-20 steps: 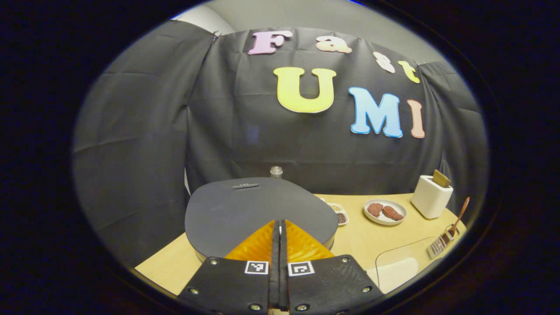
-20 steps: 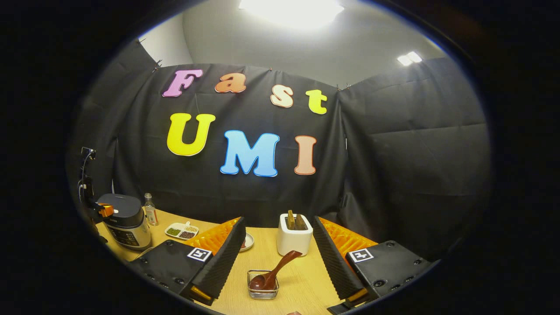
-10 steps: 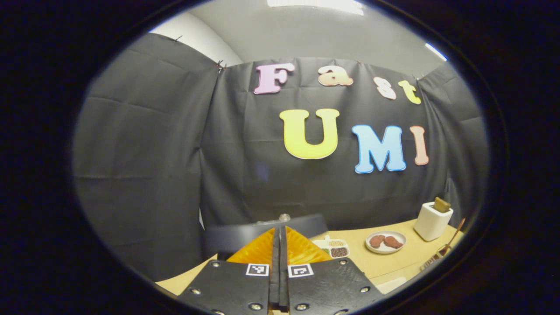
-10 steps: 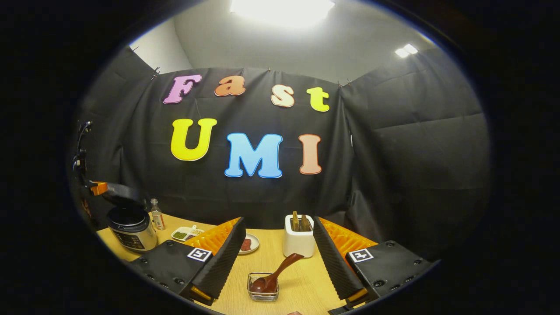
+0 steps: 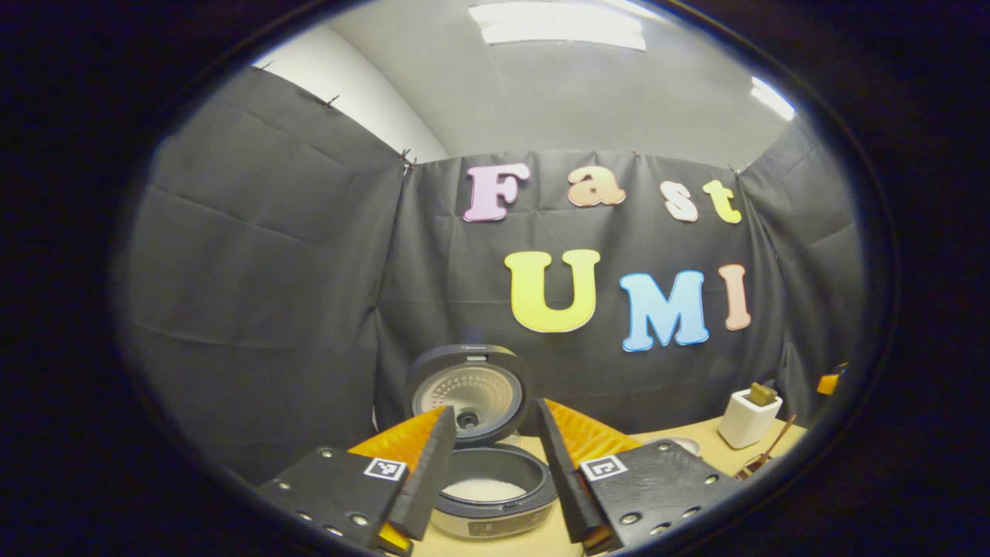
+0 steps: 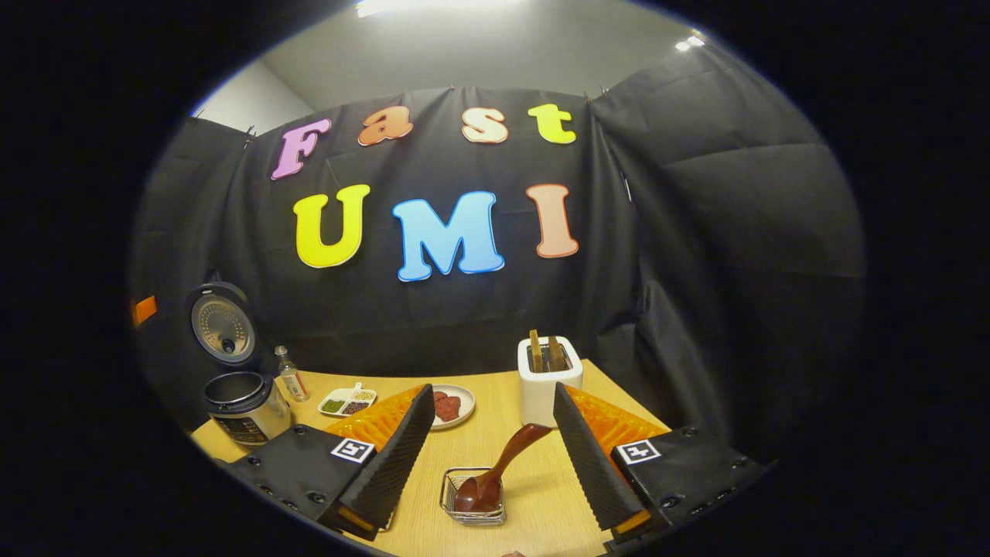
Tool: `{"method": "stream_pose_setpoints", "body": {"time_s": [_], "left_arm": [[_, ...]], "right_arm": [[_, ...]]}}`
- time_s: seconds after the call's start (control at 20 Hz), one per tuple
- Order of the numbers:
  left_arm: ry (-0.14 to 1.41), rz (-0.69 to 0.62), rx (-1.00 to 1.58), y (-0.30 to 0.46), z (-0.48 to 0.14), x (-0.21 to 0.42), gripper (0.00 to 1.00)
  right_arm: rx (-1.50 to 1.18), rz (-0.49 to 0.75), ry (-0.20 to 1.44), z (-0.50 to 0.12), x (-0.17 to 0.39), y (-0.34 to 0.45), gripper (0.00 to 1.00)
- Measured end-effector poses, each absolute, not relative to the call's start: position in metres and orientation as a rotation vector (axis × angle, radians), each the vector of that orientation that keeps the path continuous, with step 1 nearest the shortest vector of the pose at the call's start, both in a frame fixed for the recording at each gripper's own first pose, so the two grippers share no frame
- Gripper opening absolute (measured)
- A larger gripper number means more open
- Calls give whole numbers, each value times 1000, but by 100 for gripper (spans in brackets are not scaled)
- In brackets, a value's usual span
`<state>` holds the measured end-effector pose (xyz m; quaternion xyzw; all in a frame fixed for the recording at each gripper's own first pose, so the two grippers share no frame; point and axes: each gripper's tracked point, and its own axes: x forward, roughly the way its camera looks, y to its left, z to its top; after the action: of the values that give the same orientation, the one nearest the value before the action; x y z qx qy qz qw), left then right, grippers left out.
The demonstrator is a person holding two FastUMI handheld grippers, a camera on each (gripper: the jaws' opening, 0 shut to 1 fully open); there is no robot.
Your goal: Close the left gripper, press the button to open the rice cooker; take a wooden spoon from the chopstick holder with the right hand, scoop a spoonful of rice and pour it into the rice cooker, then put the wooden spoon back into the chopstick holder.
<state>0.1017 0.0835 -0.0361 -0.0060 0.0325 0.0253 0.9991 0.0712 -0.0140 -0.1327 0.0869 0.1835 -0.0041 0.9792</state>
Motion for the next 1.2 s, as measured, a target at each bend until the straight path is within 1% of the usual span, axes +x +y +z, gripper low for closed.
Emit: {"method": "stream_pose_setpoints", "body": {"time_s": [0.05, 0.1, 0.25, 0.3, 0.35, 0.4, 0.6, 0.75, 0.8, 0.85, 0.9, 0.95, 1.0, 1.05, 1.1, 1.15, 1.2], "left_arm": [[59, 59, -2, 85, -31, 94, 69], [54, 68, 7, 87, -26, 85, 73], [54, 88, 25, 91, -16, 63, 73], [56, 98, 34, 95, -14, 56, 73], [56, 104, 43, 97, -11, 50, 73], [56, 114, 53, 98, -10, 45, 73], [57, 139, 75, 103, 0, 23, 73], [57, 154, 90, 105, 4, 10, 73], [56, 158, 95, 106, 4, 7, 73], [56, 164, 98, 108, 6, 5, 73], [55, 170, 99, 109, 7, 3, 73], [55, 175, 99, 110, 9, 2, 73], [56, 180, 97, 112, 8, 2, 74], [54, 181, 94, 113, 9, 0, 73], [51, 184, 93, 114, 8, 1, 73], [49, 186, 93, 115, 10, 2, 73], [48, 185, 92, 116, 9, 4, 73]], "right_arm": [[196, -9, 395, -143, 75, -16, 94], [218, -7, 418, -153, 79, -17, 95], [292, 13, 518, -189, 84, -14, 98], [316, 18, 553, -202, 86, -13, 93], [340, 19, 587, -213, 86, -12, 93], [366, 23, 619, -224, 86, -11, 98], [432, 26, 702, -254, 91, -6, 98], [467, 22, 753, -276, 99, -1, 93], [485, 21, 770, -282, 105, 1, 88], [502, 19, 782, -289, 105, 1, 87], [513, 12, 799, -296, 107, 3, 78], [530, 6, 815, -300, 111, 5, 75], [545, -6, 828, -305, 114, 4, 60], [563, -10, 834, -306, 113, 6, 51], [584, -11, 831, -305, 113, 7, 31], [582, -21, 828, -304, 112, 7, 24], [572, -14, 826, -302, 111, 7, 19]]}}
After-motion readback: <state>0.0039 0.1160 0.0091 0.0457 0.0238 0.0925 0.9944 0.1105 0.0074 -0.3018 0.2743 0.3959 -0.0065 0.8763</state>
